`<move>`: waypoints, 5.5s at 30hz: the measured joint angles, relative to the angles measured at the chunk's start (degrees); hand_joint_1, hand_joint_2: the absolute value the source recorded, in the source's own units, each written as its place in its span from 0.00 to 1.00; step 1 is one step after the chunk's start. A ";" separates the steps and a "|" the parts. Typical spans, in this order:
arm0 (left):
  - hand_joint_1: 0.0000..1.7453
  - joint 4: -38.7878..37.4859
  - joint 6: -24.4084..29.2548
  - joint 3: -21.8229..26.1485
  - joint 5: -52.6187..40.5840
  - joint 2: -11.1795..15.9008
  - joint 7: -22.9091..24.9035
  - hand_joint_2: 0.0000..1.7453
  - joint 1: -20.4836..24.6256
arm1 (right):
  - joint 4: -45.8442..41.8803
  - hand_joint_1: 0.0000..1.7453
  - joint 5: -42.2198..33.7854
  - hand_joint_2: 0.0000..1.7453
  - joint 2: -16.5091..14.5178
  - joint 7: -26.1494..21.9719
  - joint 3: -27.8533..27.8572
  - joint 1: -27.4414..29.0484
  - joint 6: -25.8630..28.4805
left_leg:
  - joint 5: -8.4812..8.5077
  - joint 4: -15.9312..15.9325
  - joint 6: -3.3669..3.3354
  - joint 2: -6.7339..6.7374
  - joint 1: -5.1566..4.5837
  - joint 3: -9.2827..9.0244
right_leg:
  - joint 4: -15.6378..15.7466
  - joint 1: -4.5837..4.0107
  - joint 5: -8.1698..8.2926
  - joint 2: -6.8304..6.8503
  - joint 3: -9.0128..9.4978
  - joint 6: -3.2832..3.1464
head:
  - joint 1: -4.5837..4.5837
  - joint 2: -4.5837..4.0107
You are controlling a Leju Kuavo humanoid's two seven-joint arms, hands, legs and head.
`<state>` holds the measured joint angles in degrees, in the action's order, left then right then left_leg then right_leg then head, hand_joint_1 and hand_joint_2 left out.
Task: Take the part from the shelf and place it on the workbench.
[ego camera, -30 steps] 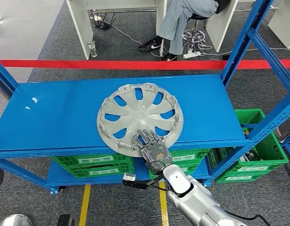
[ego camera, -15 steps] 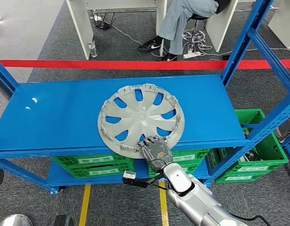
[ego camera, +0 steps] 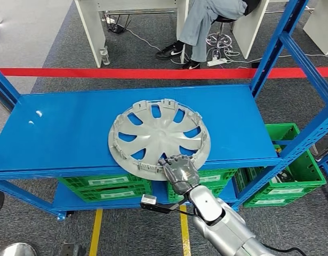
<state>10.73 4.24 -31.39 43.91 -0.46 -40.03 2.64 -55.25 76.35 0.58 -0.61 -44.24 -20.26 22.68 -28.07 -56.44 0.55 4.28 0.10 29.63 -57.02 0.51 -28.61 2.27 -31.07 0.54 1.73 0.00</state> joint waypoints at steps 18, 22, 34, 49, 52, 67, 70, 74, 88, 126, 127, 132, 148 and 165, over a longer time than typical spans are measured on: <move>0.00 0.39 1.86 7.30 -7.71 0.03 -0.01 0.00 -1.39 | -27.83 1.00 6.62 1.00 2.85 -1.76 1.17 6.58 10.95 | -0.01 0.00 -0.01 0.00 0.00 0.07 | 0.00 0.00 0.00 0.01 -0.05 0.00 | 0.00 0.00; 0.00 0.23 2.21 7.49 -8.49 -0.08 -0.01 0.00 -1.33 | -32.24 1.00 9.39 1.00 3.22 -2.02 1.14 6.93 13.58 | -0.01 0.00 -0.01 0.00 0.00 0.07 | 0.00 0.00 -0.01 0.00 -0.06 0.00 | 0.00 0.00; 0.00 -0.11 5.09 7.50 -9.05 -0.66 1.93 0.00 -1.25 | -43.16 1.00 9.54 1.00 3.60 -4.76 -0.35 6.93 15.33 | -0.01 0.00 -0.01 0.00 0.00 0.08 | 0.00 0.00 -0.01 0.01 -0.06 0.00 | 0.00 0.00; 0.00 -0.13 4.79 7.50 -8.91 -1.08 2.19 0.00 -1.25 | -47.69 1.00 7.36 1.00 3.60 -7.40 -0.74 7.12 15.33 | -0.02 0.00 -0.01 0.00 0.00 0.09 | 0.00 0.00 -0.01 0.01 -0.07 0.00 | 0.01 0.00; 0.00 -0.25 4.79 7.50 -8.86 -1.11 2.58 0.00 -1.23 | -48.01 1.00 6.79 1.00 3.60 -8.07 -0.74 7.23 15.33 | -0.02 0.00 -0.01 0.00 0.00 0.09 | 0.00 0.00 -0.01 0.01 -0.07 0.00 | 0.01 0.00; 0.00 -0.52 6.99 7.39 -9.18 -1.36 2.52 0.00 -1.26 | -49.00 1.00 8.84 1.00 3.24 -4.78 -1.25 10.32 15.33 | -0.01 0.00 -0.01 -0.01 0.00 0.10 | 0.00 0.00 -0.01 0.02 -0.06 0.00 | 0.01 0.00; 0.00 -0.53 7.25 7.30 -9.29 -1.35 2.17 0.00 -1.26 | -49.12 1.00 8.58 1.00 3.23 -4.77 -1.27 10.39 15.33 | -0.01 0.00 -0.01 -0.01 0.00 0.10 | 0.00 0.00 -0.01 0.02 -0.06 0.00 | 0.00 0.00; 0.00 -0.55 6.66 7.26 -9.27 -1.37 2.07 0.00 -1.27 | -49.23 1.00 8.52 1.00 3.23 -4.49 -1.27 10.52 15.33 | -0.01 0.00 -0.01 -0.01 0.00 0.11 | 0.00 0.00 -0.01 0.02 -0.07 0.00 | 0.01 0.00; 0.00 -0.79 6.14 7.19 -9.57 -1.99 2.09 0.00 -1.39 | -49.23 1.00 8.95 1.00 3.22 -3.71 -1.27 11.29 15.33 | -0.01 0.00 -0.01 -0.01 0.00 0.11 | 0.00 0.00 -0.01 0.02 -0.06 0.00 | 0.00 0.00; 0.00 -1.55 6.14 5.80 -9.43 -1.86 4.27 0.00 -1.22 | -48.79 1.00 4.62 1.00 2.71 -4.51 -1.14 11.84 15.33 | -0.49 -3.37 1.27 -1.61 1.01 3.57 | -1.72 1.23 -0.85 -1.92 -0.49 0.27 | 0.16 0.00; 0.00 -1.55 6.14 5.79 -9.41 -1.82 4.31 0.00 -1.26 | -48.79 1.00 4.55 1.00 2.60 -4.68 -1.11 11.84 15.33 | -2.74 -5.92 1.44 -2.53 1.07 4.48 | -1.68 1.21 -0.51 -1.98 -0.92 -0.32 | 0.07 0.00; 0.00 -1.60 6.14 5.60 -9.37 -1.73 4.48 0.00 -1.37 | -48.76 1.00 4.36 1.00 2.37 -5.08 -1.06 12.26 15.33 | -7.94 -16.17 0.89 -3.86 0.95 6.08 | -1.74 0.29 1.02 -2.46 -2.94 -1.49 | -0.07 0.00; 0.00 -1.68 4.70 5.37 -7.97 -0.71 4.45 0.00 -1.20 | -47.51 1.00 2.37 1.00 1.25 -6.49 -0.91 11.48 15.33 | 2.55 -0.37 -1.89 -3.39 0.00 3.69 | -15.16 0.23 -4.28 -2.59 -6.16 1.64 | 0.37 0.00; 0.00 -2.03 3.08 5.40 -6.30 1.71 4.16 0.00 -1.15 | -42.39 1.00 -1.77 1.00 -1.82 -8.98 -1.20 5.84 15.33 | -1.40 -9.41 2.51 -4.11 1.29 2.63 | 0.03 0.42 2.86 -2.10 -3.81 -0.72 | -0.13 0.00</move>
<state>8.70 7.32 -25.99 37.62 1.25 -35.87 1.49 -97.64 74.58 -1.25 -9.59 -45.44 -14.41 38.01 -29.47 -65.85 3.07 0.18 1.38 32.26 -56.99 0.93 -25.75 0.17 -34.88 -0.18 1.60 0.00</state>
